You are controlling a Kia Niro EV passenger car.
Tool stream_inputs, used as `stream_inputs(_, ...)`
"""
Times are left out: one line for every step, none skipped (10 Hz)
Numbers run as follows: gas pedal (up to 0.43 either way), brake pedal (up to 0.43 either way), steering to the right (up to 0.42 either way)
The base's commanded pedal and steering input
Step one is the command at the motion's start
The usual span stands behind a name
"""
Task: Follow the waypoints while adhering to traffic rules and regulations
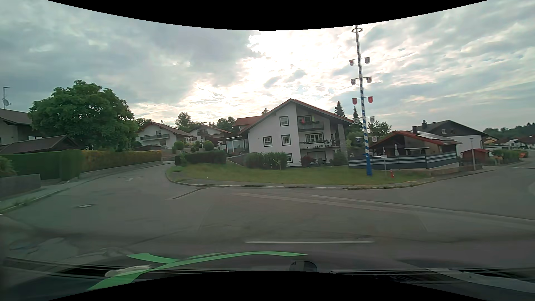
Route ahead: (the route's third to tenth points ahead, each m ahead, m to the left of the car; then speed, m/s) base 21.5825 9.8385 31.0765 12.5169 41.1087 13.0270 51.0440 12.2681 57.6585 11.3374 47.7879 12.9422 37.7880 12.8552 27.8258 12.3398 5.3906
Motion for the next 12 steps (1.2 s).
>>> stream_inputs(0.22,0.0,-0.343)
stream_inputs(0.22,0.0,-0.343)
stream_inputs(0.22,0.0,-0.342)
stream_inputs(0.22,0.0,-0.338)
stream_inputs(0.22,0.0,-0.33)
stream_inputs(0.22,0.0,-0.32)
stream_inputs(0.22,0.0,-0.312)
stream_inputs(0.22,0.0,-0.308)
stream_inputs(0.228,0.0,-0.304)
stream_inputs(0.268,0.0,-0.294)
stream_inputs(0.268,0.0,-0.285)
stream_inputs(0.268,0.0,-0.261)
